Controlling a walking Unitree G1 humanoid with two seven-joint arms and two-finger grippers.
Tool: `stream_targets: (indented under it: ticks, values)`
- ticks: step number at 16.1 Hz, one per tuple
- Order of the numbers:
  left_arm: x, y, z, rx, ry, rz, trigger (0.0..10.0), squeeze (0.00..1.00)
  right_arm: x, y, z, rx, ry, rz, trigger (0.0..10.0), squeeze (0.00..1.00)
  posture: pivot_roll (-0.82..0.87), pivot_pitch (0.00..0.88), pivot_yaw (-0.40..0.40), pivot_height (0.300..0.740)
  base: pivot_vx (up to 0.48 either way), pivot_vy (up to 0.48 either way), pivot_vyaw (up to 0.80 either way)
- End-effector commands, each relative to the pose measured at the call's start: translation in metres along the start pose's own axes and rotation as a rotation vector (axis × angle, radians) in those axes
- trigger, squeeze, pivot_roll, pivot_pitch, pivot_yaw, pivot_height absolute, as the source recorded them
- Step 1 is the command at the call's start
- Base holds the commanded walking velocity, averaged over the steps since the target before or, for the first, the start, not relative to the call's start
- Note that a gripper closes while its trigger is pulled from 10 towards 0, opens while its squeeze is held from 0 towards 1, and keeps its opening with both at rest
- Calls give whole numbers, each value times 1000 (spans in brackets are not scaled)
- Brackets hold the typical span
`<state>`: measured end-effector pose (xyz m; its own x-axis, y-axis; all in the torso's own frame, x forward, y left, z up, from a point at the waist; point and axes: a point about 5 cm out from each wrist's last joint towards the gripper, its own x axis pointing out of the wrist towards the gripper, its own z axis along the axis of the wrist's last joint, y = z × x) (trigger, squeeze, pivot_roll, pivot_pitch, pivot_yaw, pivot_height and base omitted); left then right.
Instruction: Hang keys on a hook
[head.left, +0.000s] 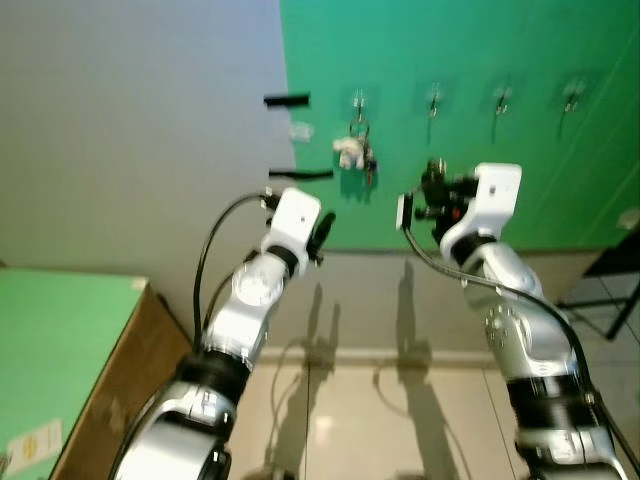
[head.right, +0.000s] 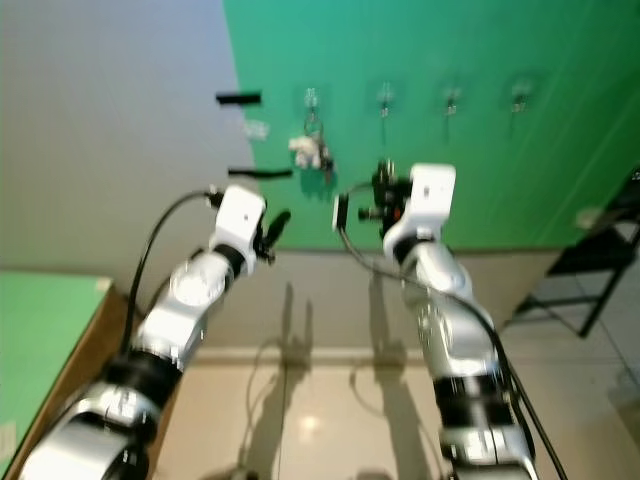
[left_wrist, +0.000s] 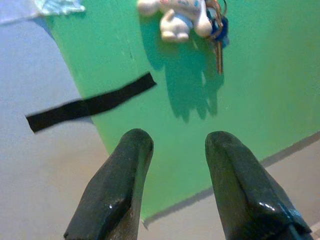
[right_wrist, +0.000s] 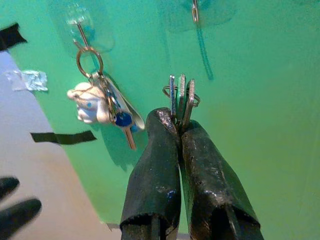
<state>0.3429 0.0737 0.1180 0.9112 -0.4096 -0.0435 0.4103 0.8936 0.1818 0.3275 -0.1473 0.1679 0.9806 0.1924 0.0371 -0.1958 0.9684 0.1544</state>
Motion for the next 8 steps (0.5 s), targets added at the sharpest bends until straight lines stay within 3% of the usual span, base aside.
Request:
stream_targets:
  ticks: [1, 6, 8]
  values:
    - [2, -8, 9, 7, -42, -22, 10000, 0, -1, -7, -2, -6, 19, -23, 0, 0, -199, 0, 32, 722, 0, -480, 0]
    - [-7, 4, 0, -78, -19, 90, 10000, 0, 1, -10, -7, -6, 34, -38, 0, 0, -188, 0, 30, 722, 0, -480, 0]
    - [-7, 10, -7, -85, 32, 128, 10000, 0, 1, -8, -8, -9, 40, -35, 0, 0, -187, 0, 28, 722, 0, 0, 0]
